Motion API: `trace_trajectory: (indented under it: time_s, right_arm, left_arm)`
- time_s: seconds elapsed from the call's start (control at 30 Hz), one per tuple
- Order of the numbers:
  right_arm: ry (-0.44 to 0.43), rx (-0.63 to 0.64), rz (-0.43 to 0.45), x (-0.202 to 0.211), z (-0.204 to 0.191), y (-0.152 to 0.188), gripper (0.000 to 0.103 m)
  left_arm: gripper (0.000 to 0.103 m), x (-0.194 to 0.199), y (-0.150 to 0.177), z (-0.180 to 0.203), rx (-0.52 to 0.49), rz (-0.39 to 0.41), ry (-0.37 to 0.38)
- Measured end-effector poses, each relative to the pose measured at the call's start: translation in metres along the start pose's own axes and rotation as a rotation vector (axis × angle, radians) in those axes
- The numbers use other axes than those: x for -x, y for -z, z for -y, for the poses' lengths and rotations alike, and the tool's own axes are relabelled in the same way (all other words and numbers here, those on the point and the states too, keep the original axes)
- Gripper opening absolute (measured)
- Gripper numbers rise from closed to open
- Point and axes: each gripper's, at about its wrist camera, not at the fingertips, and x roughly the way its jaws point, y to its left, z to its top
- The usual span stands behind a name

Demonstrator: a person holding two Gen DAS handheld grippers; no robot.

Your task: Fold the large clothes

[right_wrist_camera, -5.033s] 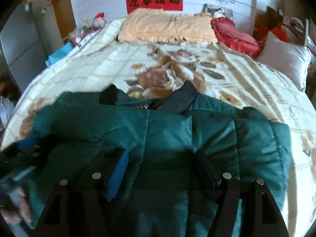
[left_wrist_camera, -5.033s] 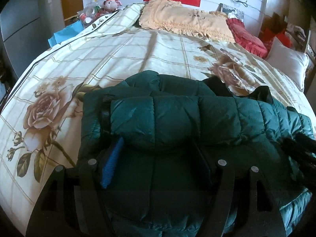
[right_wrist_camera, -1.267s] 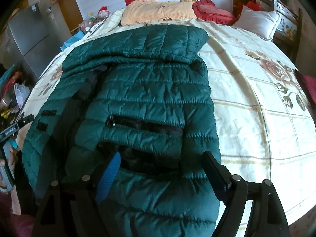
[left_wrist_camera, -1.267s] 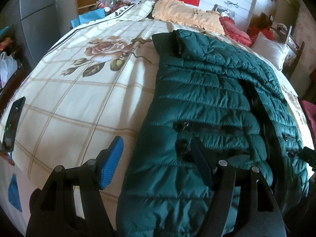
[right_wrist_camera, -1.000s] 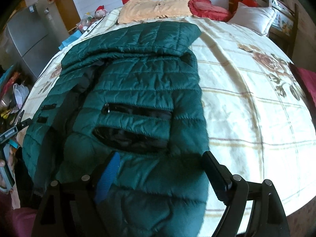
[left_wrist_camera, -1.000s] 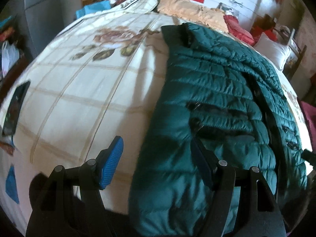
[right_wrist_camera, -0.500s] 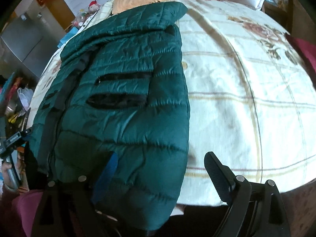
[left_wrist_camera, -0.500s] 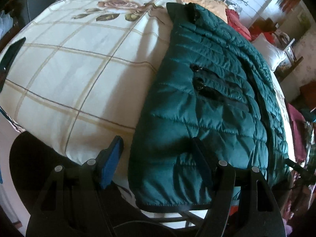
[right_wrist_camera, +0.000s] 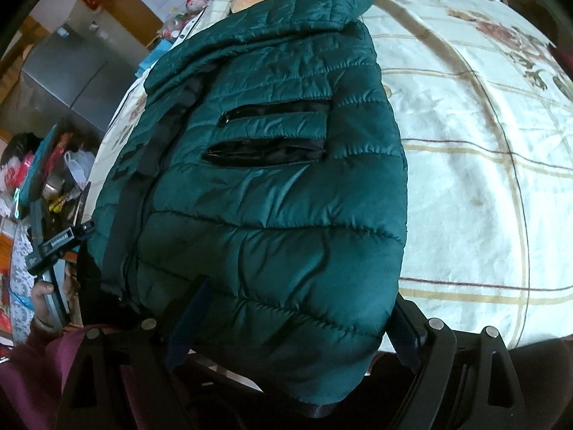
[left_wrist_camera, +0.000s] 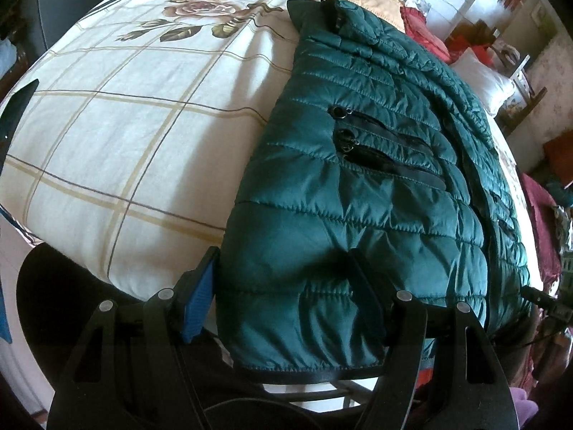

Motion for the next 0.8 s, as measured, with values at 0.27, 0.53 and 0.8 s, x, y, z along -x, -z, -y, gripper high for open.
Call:
trace_trajectory:
  time_s: [0.27,0.53,0.8]
  right_arm:
    - [0.010,0.012,-0.012,-0.0036,-0.0022,-0.0035,0.088]
    - [-0.015,0.006,0.000,-0.0065,-0.0018,-0.0061,0.090]
    - [-0.004,0.044,0.017,-0.0060,-0.0055,-0.0062,0.073]
  left_arm:
    - [0.071,-0.0011,0.0015,0.0034,-0.018,0.008,-0.026]
    - [0.071,-0.0014,0.0017,0.0042,-0.027,0.006,-0.029]
    - [0.071,-0.0033,0.0014,0.0096,-0.070,-0.011,-0.030]
